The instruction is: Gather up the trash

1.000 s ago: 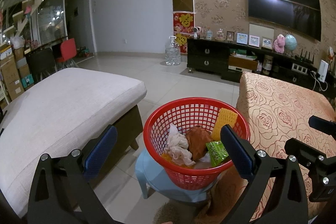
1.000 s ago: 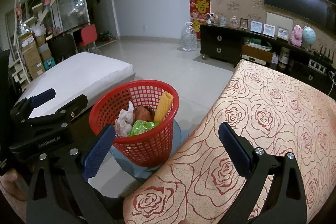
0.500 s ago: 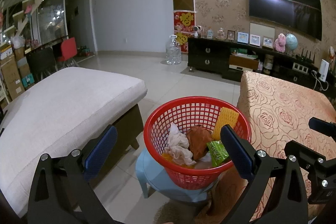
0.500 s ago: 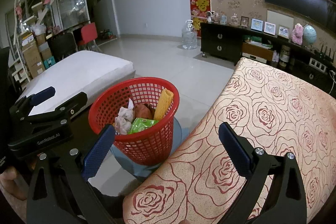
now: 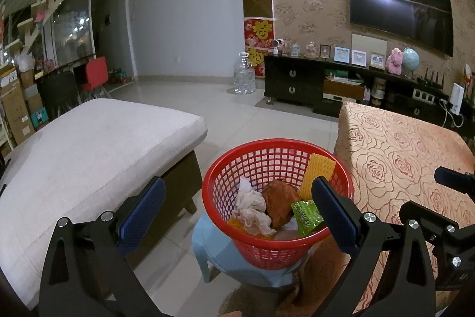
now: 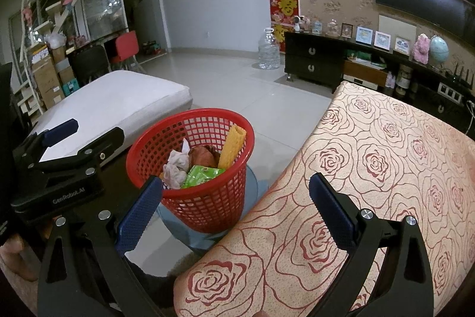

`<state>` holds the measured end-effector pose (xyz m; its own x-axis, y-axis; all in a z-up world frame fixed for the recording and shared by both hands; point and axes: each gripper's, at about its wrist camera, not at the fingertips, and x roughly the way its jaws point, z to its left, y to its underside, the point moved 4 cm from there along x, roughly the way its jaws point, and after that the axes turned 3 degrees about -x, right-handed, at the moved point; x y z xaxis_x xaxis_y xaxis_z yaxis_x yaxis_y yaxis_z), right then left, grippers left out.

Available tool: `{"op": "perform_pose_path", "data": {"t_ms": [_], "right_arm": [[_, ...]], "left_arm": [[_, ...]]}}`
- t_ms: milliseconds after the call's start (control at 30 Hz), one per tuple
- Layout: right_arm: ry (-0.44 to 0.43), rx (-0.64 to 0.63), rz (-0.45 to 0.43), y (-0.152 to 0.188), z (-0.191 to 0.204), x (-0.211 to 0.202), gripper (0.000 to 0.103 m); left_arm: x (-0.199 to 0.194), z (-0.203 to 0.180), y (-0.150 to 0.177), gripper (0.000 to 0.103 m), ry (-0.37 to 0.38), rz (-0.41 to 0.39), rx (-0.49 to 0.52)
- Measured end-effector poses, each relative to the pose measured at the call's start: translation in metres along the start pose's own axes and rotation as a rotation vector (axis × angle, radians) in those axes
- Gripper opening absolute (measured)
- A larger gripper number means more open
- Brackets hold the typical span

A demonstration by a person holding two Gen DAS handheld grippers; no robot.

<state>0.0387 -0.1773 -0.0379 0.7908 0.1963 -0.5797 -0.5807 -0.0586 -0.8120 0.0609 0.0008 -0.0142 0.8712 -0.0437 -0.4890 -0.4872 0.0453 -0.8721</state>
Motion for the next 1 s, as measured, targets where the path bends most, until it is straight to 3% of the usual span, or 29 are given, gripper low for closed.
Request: {"op": "perform_pose_path", "data": {"t_ms": [733, 867, 1000], "right_arm": [[-0.001, 0.010, 0.012, 0.004, -0.007, 0.000, 0.096], [0.024, 0.078, 0.031, 0.014, -0.036, -0.007, 0.096], [0.133, 0.187, 0.051, 0.033, -0.101, -0.024, 0.096]], "left_arm": [[-0.005, -0.004, -0.002, 0.095, 0.011, -0.013, 0.001], [-0.003, -0.012, -0.003, 0.095, 0.056, 0.009, -0.011], [-0.004, -0.023, -0.004, 0.095, 0.086, 0.010, -0.011]]}}
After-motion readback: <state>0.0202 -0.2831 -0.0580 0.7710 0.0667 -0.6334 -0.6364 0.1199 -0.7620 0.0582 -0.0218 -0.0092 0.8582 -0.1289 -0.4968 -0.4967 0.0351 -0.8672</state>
